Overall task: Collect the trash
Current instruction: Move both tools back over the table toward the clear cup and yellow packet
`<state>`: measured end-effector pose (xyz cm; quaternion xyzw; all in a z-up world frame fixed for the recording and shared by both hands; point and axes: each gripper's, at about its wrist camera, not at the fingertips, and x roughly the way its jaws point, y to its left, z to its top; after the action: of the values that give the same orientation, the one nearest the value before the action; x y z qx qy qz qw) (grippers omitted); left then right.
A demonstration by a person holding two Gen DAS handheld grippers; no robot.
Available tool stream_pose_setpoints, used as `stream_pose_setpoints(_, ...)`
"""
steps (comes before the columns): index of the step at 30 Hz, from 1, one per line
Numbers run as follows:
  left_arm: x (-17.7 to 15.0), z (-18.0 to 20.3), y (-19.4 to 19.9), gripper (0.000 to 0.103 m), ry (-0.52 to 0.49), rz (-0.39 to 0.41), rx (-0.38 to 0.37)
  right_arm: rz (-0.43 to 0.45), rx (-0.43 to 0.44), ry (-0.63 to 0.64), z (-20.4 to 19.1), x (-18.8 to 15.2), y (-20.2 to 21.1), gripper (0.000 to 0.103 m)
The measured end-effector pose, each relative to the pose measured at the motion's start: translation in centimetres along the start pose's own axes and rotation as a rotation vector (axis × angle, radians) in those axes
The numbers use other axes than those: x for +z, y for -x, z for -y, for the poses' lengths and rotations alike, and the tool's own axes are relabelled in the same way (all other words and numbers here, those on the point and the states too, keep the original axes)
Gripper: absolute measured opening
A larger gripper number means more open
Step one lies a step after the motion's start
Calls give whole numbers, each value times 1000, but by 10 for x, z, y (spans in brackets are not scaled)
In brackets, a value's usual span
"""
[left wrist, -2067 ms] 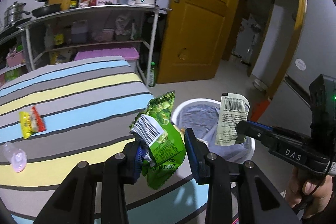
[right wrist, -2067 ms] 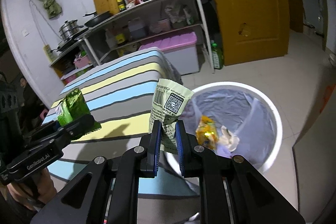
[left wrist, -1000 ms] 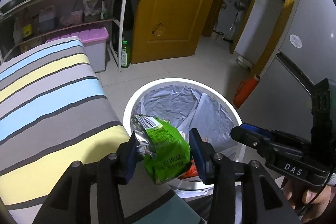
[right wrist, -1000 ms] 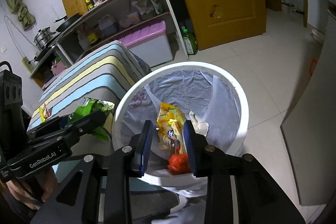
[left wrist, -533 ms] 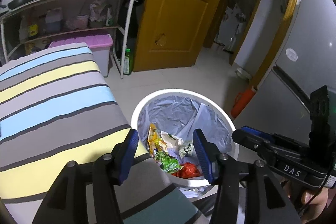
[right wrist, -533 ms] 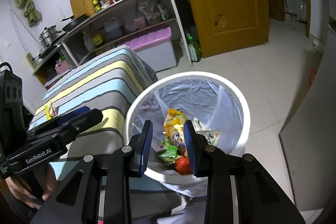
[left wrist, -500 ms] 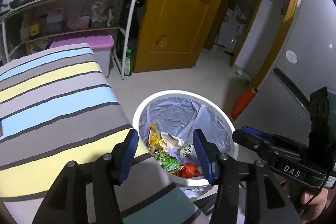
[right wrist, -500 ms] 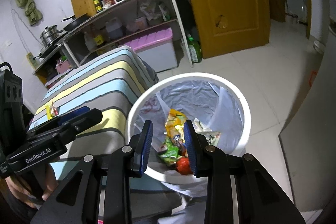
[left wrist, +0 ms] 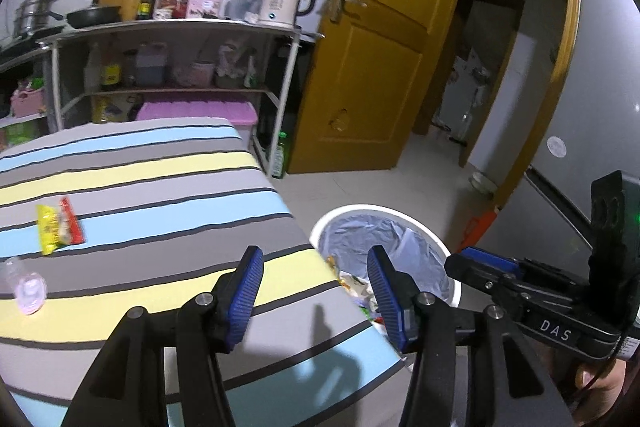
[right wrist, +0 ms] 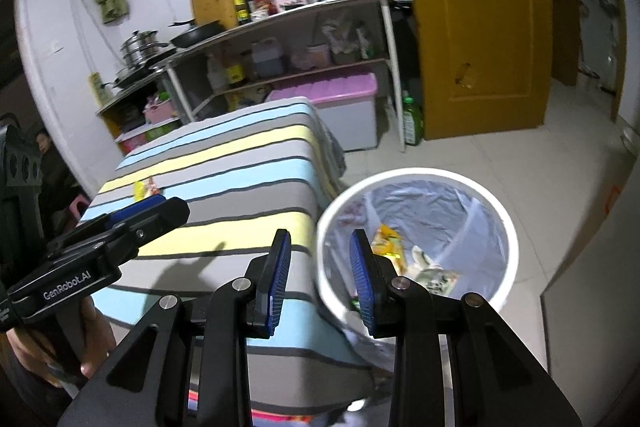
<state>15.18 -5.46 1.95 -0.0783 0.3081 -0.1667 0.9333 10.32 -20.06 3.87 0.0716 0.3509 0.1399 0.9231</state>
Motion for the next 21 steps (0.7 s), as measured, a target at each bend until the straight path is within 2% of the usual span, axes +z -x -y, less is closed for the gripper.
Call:
stream_pose_setpoints(12, -13, -29, 46, 53, 1, 40, 120, -1, 93, 98, -54, -6, -1, 32)
stream_pose_setpoints(21, -24, -55, 71, 53, 41, 68, 185, -10, 146, 156, -86, -7, -10, 32)
